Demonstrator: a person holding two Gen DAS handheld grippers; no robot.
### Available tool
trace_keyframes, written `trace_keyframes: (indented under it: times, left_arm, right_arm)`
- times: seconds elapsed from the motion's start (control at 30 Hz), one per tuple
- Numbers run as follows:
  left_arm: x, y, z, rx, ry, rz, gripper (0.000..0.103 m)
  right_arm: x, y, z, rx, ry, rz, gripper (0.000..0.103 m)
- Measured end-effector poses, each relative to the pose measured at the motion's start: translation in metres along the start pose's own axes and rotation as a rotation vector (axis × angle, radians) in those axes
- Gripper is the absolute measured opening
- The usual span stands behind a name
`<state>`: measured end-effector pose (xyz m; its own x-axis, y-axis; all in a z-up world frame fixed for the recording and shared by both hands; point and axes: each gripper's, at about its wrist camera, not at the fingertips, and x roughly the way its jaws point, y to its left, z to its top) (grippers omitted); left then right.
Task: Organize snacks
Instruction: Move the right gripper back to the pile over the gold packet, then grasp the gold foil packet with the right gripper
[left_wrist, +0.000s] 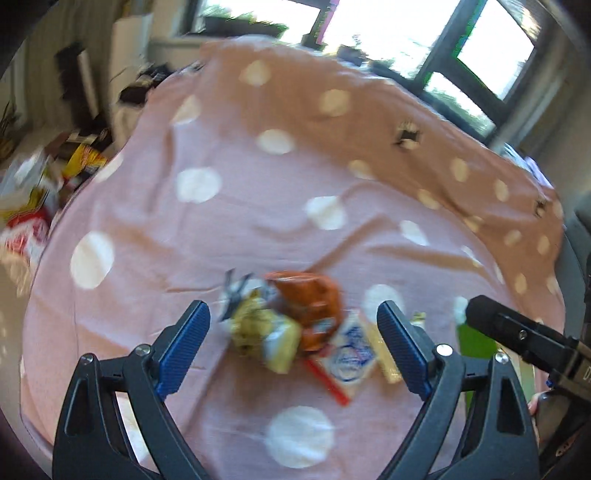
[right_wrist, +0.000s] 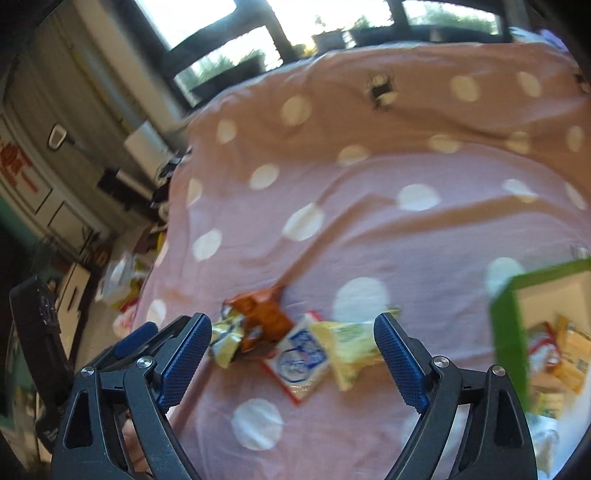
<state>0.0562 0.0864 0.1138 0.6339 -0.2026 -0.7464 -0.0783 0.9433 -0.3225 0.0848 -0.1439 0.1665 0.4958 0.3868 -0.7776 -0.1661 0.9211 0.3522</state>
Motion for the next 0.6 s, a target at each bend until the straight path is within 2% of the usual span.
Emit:
trace_keyframes:
  times: [0.17, 0.3, 0.4, 0.5, 0.6]
  left_arm:
    - [0.031, 0.023, -0.012, -0.061, 0.080, 0.003, 0.090]
    - [0.054, 0.029, -0.024, -0.069, 0.145, -0.003, 0.090]
    - [0.063, 0.034, -0.031, -0.074, 0.165, -0.004, 0.087]
    - [0.069, 0.040, -0.032, -0.083, 0.172, -0.023, 0.080]
    - [0.072, 0.045, -0.031, -0.102, 0.176, -0.057, 0.072]
  right_arm:
    - [0.063, 0.032, 0.004, -0.058, 0.145, 0.059, 0.090]
    - [0.106, 0.046, 0.002, -0.087, 0.225, 0.045, 0.090]
    - [0.119, 0.049, -0.004, -0.071, 0.261, 0.036, 0.089]
    - [0.122, 0.053, -0.009, -0.083, 0.267, 0.098, 0.081]
    - [0.124, 0.060, -0.011, -0.113, 0.279, 0.101, 0.072]
